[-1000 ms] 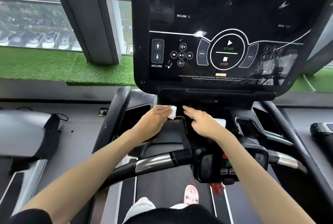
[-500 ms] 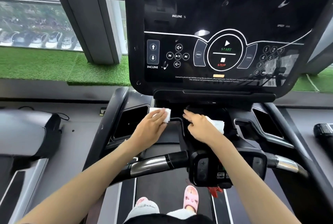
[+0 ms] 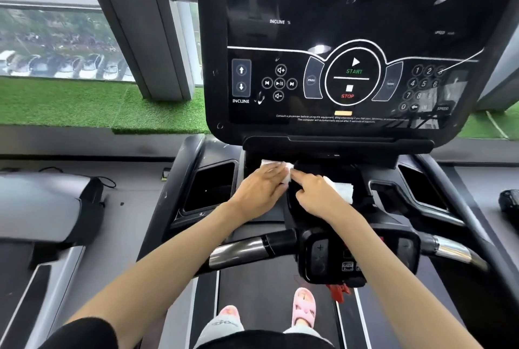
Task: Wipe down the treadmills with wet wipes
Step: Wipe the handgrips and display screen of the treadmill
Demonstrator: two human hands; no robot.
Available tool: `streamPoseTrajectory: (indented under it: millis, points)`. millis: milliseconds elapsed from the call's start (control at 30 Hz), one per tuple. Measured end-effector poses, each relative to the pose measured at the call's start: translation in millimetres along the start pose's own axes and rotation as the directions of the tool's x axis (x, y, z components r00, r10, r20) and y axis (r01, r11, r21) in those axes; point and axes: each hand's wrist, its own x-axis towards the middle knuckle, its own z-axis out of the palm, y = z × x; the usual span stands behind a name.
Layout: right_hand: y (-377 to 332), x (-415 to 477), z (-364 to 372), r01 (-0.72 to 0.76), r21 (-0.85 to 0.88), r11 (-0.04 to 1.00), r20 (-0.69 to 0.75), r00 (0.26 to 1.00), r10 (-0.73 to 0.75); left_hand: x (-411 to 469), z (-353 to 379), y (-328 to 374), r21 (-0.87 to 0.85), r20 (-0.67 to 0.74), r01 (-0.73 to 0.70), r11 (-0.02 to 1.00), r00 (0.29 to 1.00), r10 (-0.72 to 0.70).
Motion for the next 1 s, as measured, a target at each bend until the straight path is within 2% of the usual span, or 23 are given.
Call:
streamPoseTrajectory:
  millis: [133, 300, 400, 500, 667, 833, 933, 1000]
  points:
    - [-4, -6, -2, -0.024, -0.002, 1.000, 0.007, 1.000, 0.024, -24, -11, -19, -0.001, 0.000, -0.072, 0.997, 0.997, 0.072]
    - [-8, -8, -4, -0.015, 0.005, 1.000, 0.043, 0.999, 0.015, 3, -6, -7, -0.022, -0.010, 0.009, 1.000, 1.000, -0.010]
    - [-6, -15, -8, 0.011, -0.066, 0.998, 0.033, 0.999, -0.009, 0, -3, -1, -0.051, 0.050, -0.088, 0.995, 0.995, 0.091]
    - [-1, -29, -13, -0.004, -0.065, 0.998, 0.047, 0.999, 0.007, -11, -15, -19, 0.011, 0.091, -0.171, 0.985, 0.981, 0.170]
    - [-2, -38, -8, -0.038, -0.089, 0.995, 0.099, 0.994, 0.047, 5, -15, 1, 0.033, 0.010, 0.009, 0.999, 1.000, -0.010]
    - [-7, -34, -11, -0.033, -0.155, 0.987, 0.210, 0.976, 0.066, 6, -1, 21, 0.027, 0.072, -0.122, 0.992, 0.990, 0.120]
    - [-11, -29, -8, -0.011, -0.189, 0.982, 0.201, 0.978, 0.050, -5, -8, -2, 0.005, 0.068, -0.063, 0.998, 0.996, 0.062]
    - [-18, -28, -3, -0.007, -0.214, 0.977, 0.189, 0.981, 0.048, -23, -15, -27, -0.015, 0.013, -0.007, 1.000, 1.000, 0.007]
